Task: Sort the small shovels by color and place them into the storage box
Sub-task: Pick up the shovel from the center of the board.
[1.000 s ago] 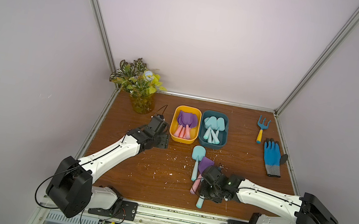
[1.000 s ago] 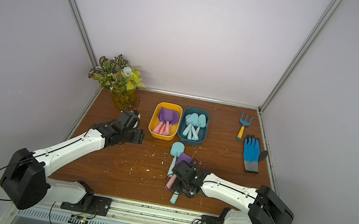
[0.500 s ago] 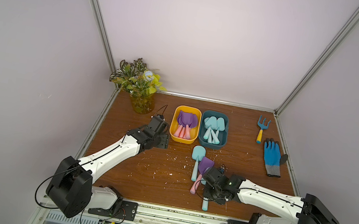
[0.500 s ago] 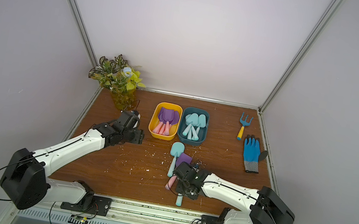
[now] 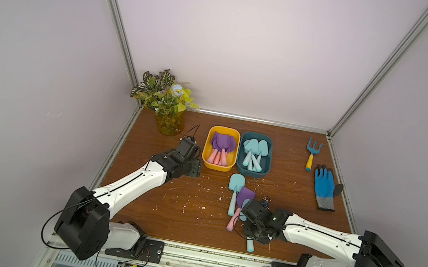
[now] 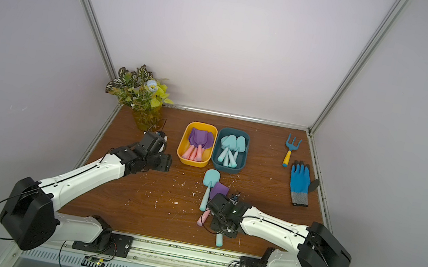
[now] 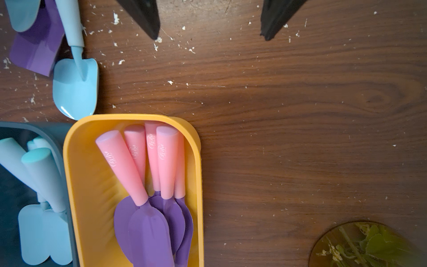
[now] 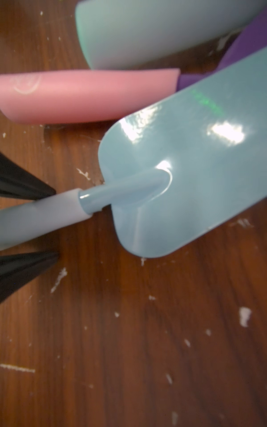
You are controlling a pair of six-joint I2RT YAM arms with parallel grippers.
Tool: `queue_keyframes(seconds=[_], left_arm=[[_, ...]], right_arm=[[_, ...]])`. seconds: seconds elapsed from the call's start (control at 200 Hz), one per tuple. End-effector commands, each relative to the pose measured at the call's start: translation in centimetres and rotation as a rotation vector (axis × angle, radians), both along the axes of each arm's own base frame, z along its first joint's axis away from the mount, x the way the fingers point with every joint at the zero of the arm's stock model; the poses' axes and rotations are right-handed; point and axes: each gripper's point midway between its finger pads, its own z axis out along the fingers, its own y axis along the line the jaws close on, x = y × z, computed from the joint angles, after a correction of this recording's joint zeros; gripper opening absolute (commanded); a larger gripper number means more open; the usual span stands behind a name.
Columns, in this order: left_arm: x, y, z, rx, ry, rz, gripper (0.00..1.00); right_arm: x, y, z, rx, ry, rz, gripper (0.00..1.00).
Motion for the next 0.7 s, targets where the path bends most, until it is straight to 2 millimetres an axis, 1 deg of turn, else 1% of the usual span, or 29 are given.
queue_keyframes(seconds=[0.0, 0.27, 0.605, 0.695], left_arm=[[-0.1, 0.4, 0.3, -0.004, -0.011, 0.001, 0.71], [-0.1, 0.3, 0.4, -0.005, -0.013, -0.002, 0.71], [-0.1, 0.3, 0.2, -0.006, -0.009, -0.002, 0.71], [-0.1, 0.3, 0.2, -0.006, -0.01, -0.002, 0.71]], right_arm=[[-0.5, -0.5, -0.5, -0.031, 0.02, 0.006, 0.39], [-0.3, -1.1, -0.2, -0.044, 0.0, -0.006, 0.32], [0.2, -2.8, 0.5, -0.08, -0.048, -0.048, 0.22], [0.5, -3.5, 0.9, -0.098, -0.065, -0.052, 0.16]])
